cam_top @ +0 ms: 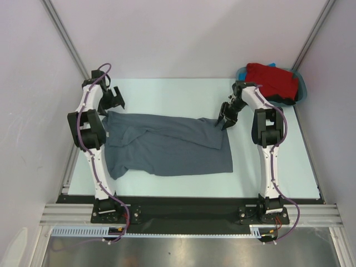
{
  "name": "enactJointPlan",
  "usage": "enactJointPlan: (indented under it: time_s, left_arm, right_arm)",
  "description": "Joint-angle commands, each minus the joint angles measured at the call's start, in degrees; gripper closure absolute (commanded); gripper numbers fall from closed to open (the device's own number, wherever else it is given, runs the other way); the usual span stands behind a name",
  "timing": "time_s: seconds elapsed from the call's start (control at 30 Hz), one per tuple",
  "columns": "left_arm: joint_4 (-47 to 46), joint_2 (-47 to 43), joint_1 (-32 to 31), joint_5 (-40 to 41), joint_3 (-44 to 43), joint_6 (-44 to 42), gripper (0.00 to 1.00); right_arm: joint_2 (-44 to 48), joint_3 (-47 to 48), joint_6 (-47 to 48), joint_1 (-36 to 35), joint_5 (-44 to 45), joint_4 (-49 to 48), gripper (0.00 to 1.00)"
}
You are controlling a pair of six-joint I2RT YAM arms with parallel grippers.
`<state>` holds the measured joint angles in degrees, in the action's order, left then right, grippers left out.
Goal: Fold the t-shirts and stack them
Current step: Fold the tshirt
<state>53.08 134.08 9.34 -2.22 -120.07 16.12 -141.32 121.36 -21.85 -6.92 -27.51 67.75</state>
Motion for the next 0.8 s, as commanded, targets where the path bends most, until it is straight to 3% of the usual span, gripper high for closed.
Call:
enactJointPlan:
  time_s: [0.0, 0.23, 0.33, 0.37, 0.77]
  left_arm:
    - [-1.0, -2.9, -0.5, -1.5, -1.4, 1.0, 0.0]
    - [-0.5, -2.8, -0.5, -1.3, -1.7, 1.1, 0.0]
    - [-0.4, -2.7, -0.5, -1.4, -1.7, 1.1, 0.0]
    - [-0.3, -2.7, -0.5, -1.5, -1.7, 1.1, 0.0]
    - [-0.3, -2.3, -1.1, -1.6, -2.1, 1.4, 0.0]
  right_arm:
    - [0.9, 1.4, 1.4, 0.0, -2.5, -2.1, 0.55]
    - [0.3, 4.1, 1.5, -0.2, 0.3, -1.7, 0.59]
    - [-0.8, 6.2, 2.0, -0.2, 1.1, -0.8, 0.95]
    - [-1.2, 6.7, 2.2, -0.3, 1.3, -0.7, 1.0]
    - [-0.9, 11.2, 2.1, 0.5, 2.7, -6.0, 1.0]
